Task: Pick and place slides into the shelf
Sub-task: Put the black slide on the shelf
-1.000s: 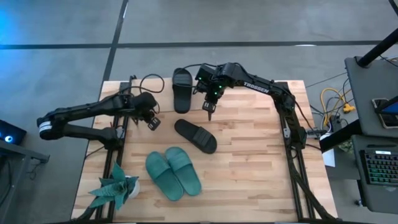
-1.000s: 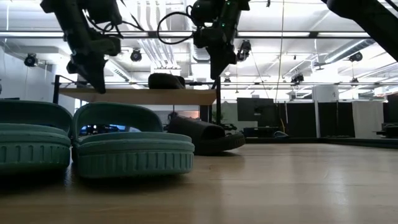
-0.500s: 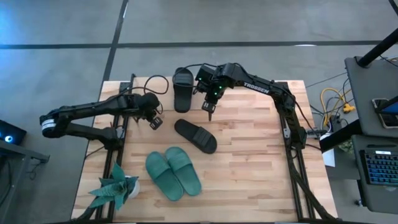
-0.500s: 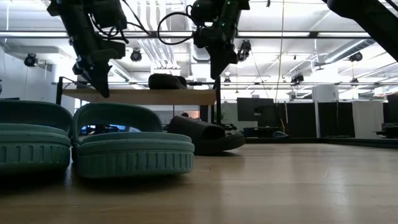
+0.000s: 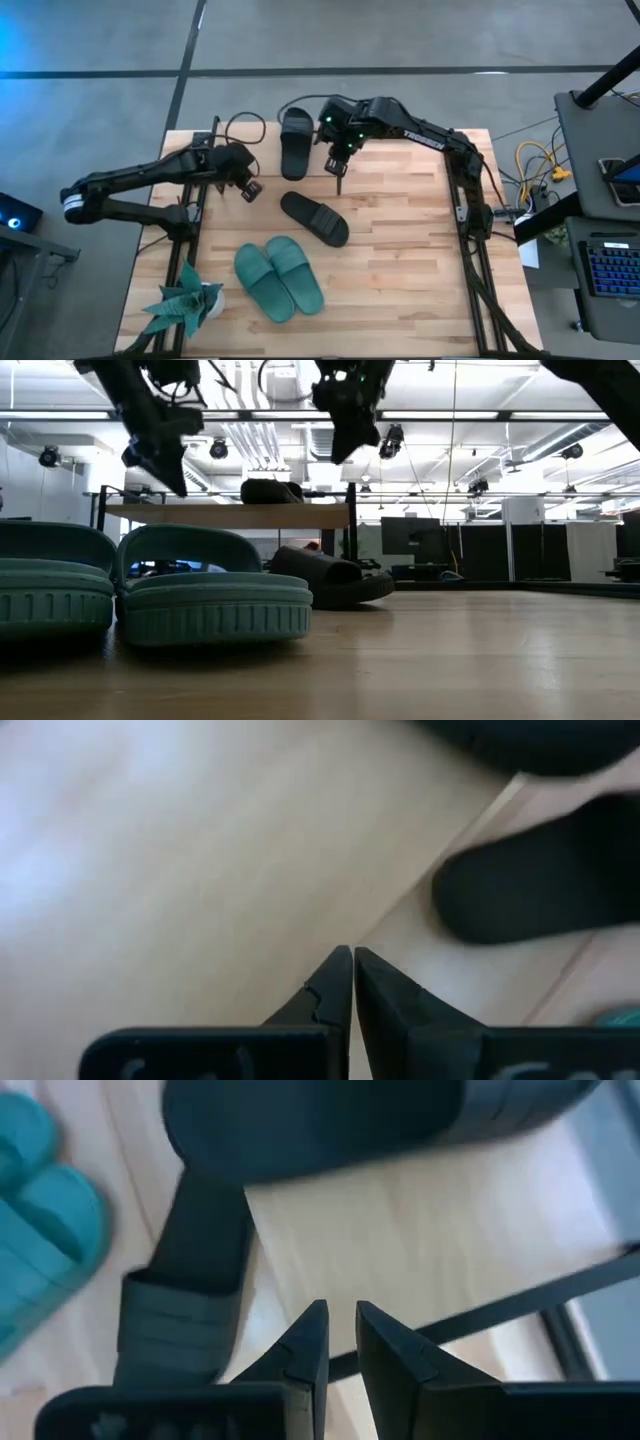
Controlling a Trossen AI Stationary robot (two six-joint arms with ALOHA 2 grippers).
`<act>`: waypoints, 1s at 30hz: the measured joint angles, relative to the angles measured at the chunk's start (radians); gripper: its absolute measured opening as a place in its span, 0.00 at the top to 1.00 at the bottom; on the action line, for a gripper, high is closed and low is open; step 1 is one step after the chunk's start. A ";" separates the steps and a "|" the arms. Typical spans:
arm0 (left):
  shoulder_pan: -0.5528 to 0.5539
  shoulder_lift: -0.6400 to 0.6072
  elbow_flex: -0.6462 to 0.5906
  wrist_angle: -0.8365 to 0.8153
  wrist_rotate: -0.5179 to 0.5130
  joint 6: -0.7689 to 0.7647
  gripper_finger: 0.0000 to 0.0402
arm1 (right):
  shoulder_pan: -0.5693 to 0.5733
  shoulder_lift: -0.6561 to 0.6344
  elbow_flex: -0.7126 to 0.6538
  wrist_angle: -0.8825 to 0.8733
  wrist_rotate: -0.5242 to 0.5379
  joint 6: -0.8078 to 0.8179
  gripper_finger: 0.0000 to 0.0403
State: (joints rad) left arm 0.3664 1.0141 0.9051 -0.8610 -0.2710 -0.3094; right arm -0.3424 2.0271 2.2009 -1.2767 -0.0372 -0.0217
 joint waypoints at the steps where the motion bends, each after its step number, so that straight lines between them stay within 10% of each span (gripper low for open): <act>1: -0.001 -0.006 0.012 -0.001 0.002 0.000 1.00 | 0.000 -0.013 0.000 0.012 -0.001 -0.005 0.88; 12: -0.033 -0.078 0.023 0.181 0.480 -0.072 1.00 | 0.000 -0.121 0.001 -0.006 -0.016 0.009 0.88; 21: -0.127 -0.030 -0.049 0.228 0.346 -0.197 0.97 | 0.015 -0.194 0.001 -0.206 0.110 0.052 0.79; 30: -0.205 0.061 -0.050 0.401 0.337 -0.376 0.72 | 0.050 -0.321 -0.012 -0.272 0.171 0.066 0.56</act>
State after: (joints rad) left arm 0.1613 1.0750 0.8555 -0.4604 0.0662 -0.6851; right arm -0.2924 1.7064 2.1890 -1.5483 0.1339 0.0444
